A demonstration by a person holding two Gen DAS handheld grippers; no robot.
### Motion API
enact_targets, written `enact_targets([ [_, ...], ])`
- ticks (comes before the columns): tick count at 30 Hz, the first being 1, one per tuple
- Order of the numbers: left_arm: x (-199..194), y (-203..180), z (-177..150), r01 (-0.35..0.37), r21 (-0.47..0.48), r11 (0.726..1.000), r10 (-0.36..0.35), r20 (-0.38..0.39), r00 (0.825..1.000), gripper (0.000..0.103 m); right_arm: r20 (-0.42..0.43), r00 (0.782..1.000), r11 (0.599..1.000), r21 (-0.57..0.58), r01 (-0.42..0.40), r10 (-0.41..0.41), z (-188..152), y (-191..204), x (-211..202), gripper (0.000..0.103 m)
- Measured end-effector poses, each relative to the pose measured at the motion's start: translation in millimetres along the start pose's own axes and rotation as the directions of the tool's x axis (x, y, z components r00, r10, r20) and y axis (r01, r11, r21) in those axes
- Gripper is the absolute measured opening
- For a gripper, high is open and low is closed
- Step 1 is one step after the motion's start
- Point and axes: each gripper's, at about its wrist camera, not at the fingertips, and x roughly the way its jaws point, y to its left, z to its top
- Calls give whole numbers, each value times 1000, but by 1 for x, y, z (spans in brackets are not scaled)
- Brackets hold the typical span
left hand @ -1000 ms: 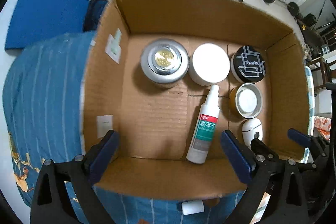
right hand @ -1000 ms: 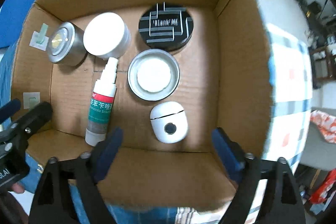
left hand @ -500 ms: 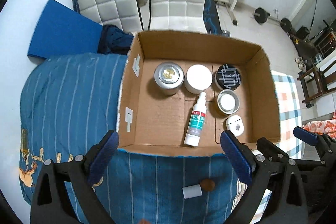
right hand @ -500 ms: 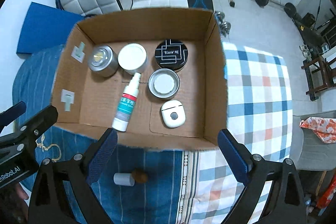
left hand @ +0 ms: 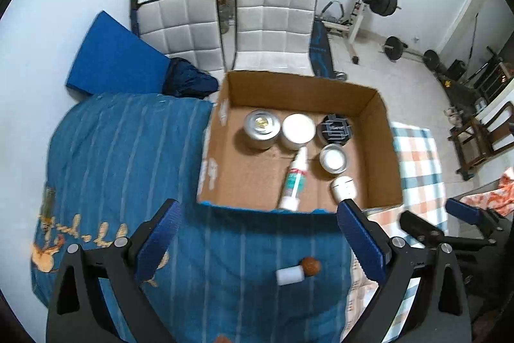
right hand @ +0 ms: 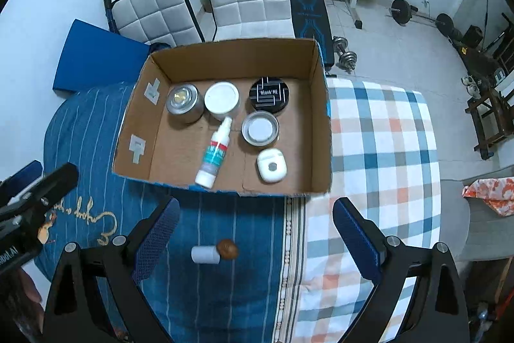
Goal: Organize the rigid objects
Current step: 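Grasp the white cylinder with the left tool while the right grasps the walnut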
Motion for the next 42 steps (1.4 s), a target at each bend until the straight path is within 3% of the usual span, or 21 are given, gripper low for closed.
enact_targets([
  [2,4,4,-12,-34,7,999,34,-4,999,99,-28,1000,1000,16,1,0,-11,-6,10,98],
  [6,54,2,-54,-95,43,995,99,-111,989,99,-156,987,998,55,-31,39,-44,-13,62,98],
  [9,102,-13,-87,-88,136,987,116,-212,970,99,-251,966,996,76,-39,57,-72,-18,105,97],
  [13,154,-37,-120,-50,259,965,137,-332,933,99,-318,948,996,84,-2,29,-104,-30,144,86],
  [15,176,-41,-130,3,231,973,94,-408,908,99,-339,941,995,100,17,18,-115,-38,157,86],
  [17,190,-39,-133,18,168,986,60,-444,894,98,-345,939,994,102,42,-5,-123,-45,167,86],
  [23,211,-40,-133,62,36,997,-37,-487,873,97,-351,936,989,128,68,-19,-134,-56,180,86],
  [27,222,-46,-133,83,-1,997,-73,-500,863,83,-345,939,989,134,69,-19,-137,-56,183,86],
  [29,230,-48,-133,77,-6,997,-69,-510,858,50,-338,941,989,123,75,-29,-135,-55,182,86],
  [30,233,-52,-135,71,-5,997,-64,-517,853,44,-336,941,990,119,74,-30,-135,-53,182,86],
  [36,220,-40,-135,33,-7,999,-32,-473,881,40,-318,948,994,94,52,-19,-122,-37,175,86],
  [42,215,-6,-142,-27,-53,998,-1,-469,883,40,-308,949,995,91,-34,60,-112,-8,176,86],
])
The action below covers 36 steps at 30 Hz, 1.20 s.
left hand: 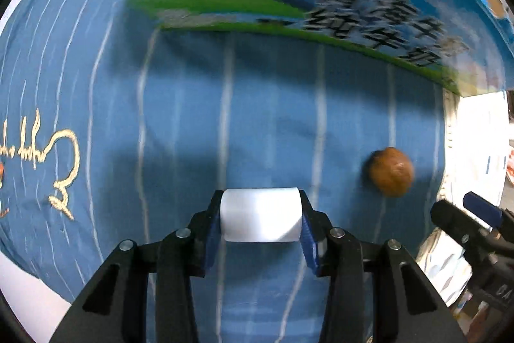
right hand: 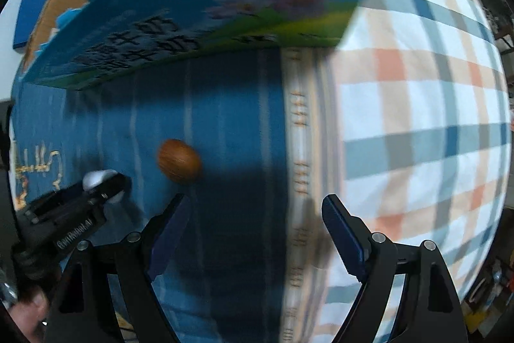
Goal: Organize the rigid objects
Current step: 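Grasp the white cylinder with the left tool while the right grasps the walnut, then carry the white cylinder and walnut into the box with both tools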
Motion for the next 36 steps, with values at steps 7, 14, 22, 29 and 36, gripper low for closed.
enact_targets([
  [7,12,20,-6,-4,-52,999,3,-20,1000,40,-17,1000,998,-67,-6,5,18,45,28,65],
  [14,15,30,-7,-11,-56,998,10,-15,1000,40,-25,998,994,-101,47,-49,15,65,51,39],
  [22,5,11,-21,-34,-13,999,34,-6,999,40,21,997,990,-119,78,-76,-30,56,47,38],
  [29,13,-24,-67,3,75,997,2,-62,998,40,-67,997,999,32,39,-37,-102,2,51,38],
  [36,23,-46,-83,-16,112,994,24,-75,997,40,-100,995,991,130,13,0,-126,-22,64,39],
])
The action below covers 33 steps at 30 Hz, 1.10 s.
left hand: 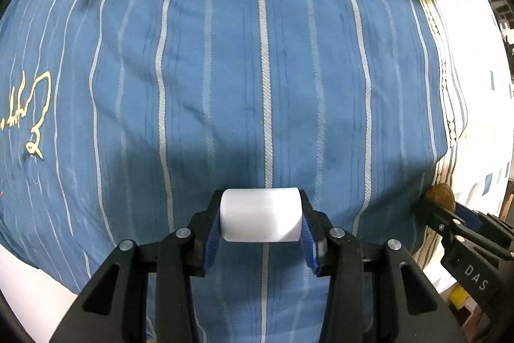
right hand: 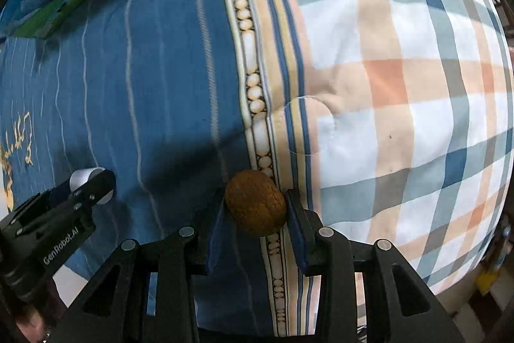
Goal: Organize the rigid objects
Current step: 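Carry the white cylinder and walnut into the box with both tools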
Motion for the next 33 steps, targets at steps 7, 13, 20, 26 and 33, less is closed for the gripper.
enact_targets([
  [7,1,-3,2,-1,-4,1000,1,2,1000,40,6,1000,1000,15,15,-15,7,8,2,40],
  [13,-3,-2,6,-1,-5,1000,1,9,1000,40,-15,1000,999,28,18,-17,21,-7,1,44],
  [20,-5,0,1,0,-7,1000,0,23,1000,40,46,989,988,-58,146,-143,50,20,-15,49],
  [26,-7,0,-4,-6,-2,1000,6,47,999,40,189,964,972,-107,211,-189,42,35,-21,56],
  [33,-9,1,-10,-5,0,1000,5,66,998,40,260,956,983,-83,162,-135,21,22,-31,58],
])
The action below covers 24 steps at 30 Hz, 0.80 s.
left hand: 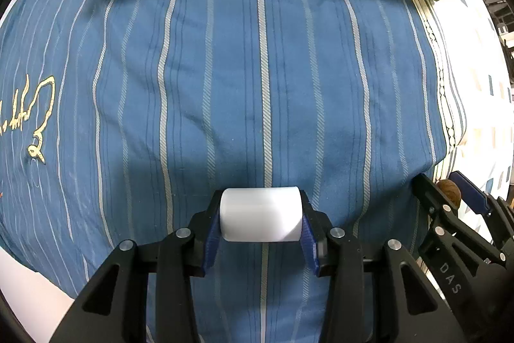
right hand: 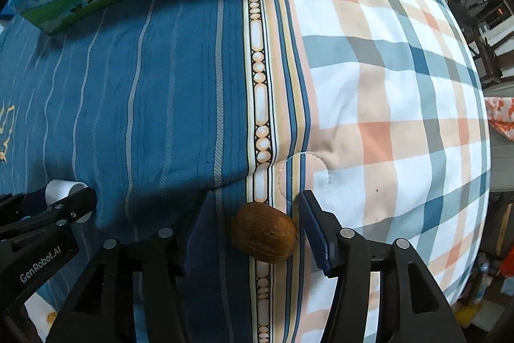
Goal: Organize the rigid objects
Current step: 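Carry the white cylinder and walnut into the box with both tools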
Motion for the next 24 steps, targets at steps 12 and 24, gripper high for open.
enact_targets([
  [12,-17,-5,-4,-9,-16,1000,10,31,999,40,-11,999,998,18,-53,53,9,-39,-17,40],
  [24,-143,-8,7,69,-27,997,-60,254,965,40,137,983,992,-48,-116,122,43,-59,-134,39],
])
